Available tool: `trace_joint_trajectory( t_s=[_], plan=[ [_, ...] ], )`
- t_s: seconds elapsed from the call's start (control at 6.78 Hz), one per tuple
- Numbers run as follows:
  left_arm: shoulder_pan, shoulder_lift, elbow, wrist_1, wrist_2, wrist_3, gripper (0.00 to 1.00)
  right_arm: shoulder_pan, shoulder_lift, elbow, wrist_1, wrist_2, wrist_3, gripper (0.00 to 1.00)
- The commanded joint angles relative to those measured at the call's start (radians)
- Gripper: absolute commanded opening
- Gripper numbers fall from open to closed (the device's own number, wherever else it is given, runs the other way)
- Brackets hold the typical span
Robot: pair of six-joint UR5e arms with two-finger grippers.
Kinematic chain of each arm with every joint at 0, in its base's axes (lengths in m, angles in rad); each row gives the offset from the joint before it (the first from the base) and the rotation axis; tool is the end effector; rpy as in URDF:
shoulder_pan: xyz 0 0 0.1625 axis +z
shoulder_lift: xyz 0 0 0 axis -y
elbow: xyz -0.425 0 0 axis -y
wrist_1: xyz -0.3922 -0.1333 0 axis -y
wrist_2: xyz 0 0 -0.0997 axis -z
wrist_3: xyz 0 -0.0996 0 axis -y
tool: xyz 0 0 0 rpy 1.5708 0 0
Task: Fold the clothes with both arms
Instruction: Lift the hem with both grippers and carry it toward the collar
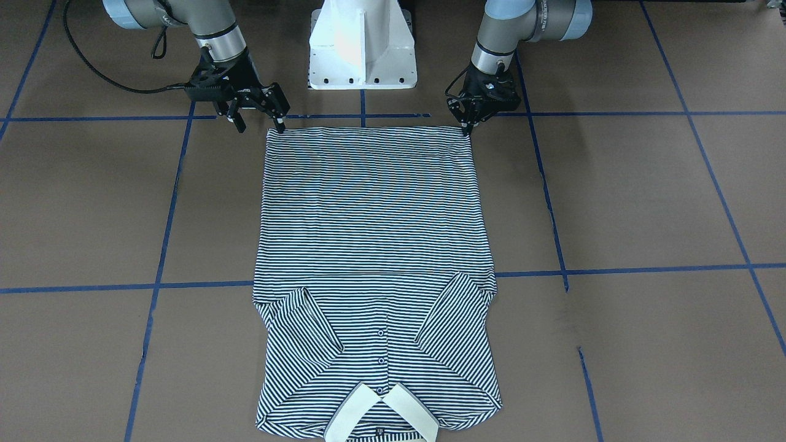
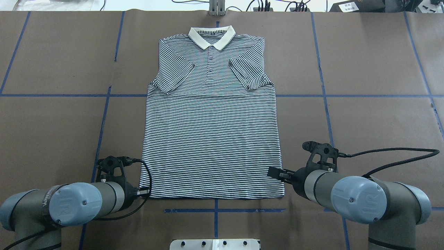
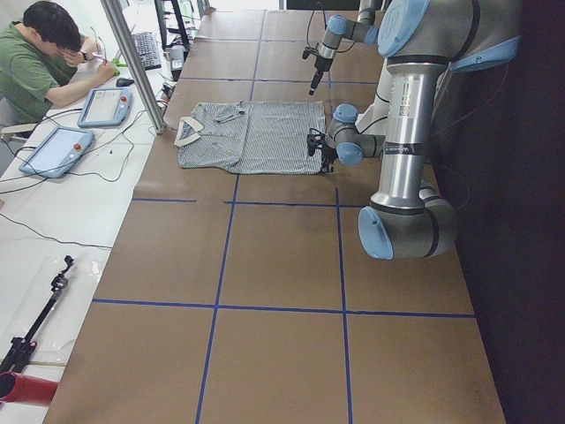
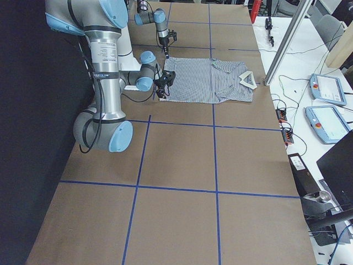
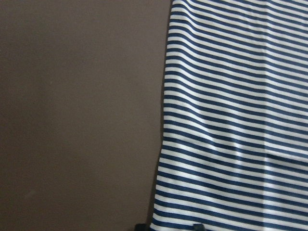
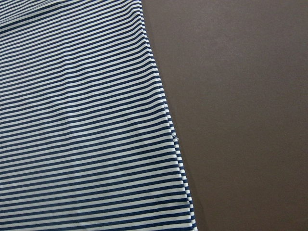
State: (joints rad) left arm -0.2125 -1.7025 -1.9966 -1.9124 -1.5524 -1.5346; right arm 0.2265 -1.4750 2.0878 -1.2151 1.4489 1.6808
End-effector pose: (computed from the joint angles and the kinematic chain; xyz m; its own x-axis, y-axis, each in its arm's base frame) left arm 0.4882 -0.2436 0.3602 0.6161 -0.0959 -0.7818 0.2028 0.9784 0.0398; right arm -0.4540 -0.2539 0.3338 0.5135 0.2302 0.8266 -0.3792 0.9250 -0.0220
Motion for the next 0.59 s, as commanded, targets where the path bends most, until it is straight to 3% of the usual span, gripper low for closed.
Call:
trace_joint_trajectory(
  t_s=[0.0,0.3,0.44],
  plan=[
    [0.001,0.001,-0.01,0.001,0.0,0.002,0.0,-0.048,0.022,0.0,-0.076,-0.063,0.07,0.94],
    [0.001,-0.005,-0.014,0.0,0.0,-0.004,0.0,-0.096,0.047,-0.009,-0.153,-0.105,0.132,0.75],
    [0.002,-0.005,-0.019,0.001,-0.002,-0.004,0.0,-0.119,0.048,-0.012,-0.176,-0.114,0.135,0.73]
  ],
)
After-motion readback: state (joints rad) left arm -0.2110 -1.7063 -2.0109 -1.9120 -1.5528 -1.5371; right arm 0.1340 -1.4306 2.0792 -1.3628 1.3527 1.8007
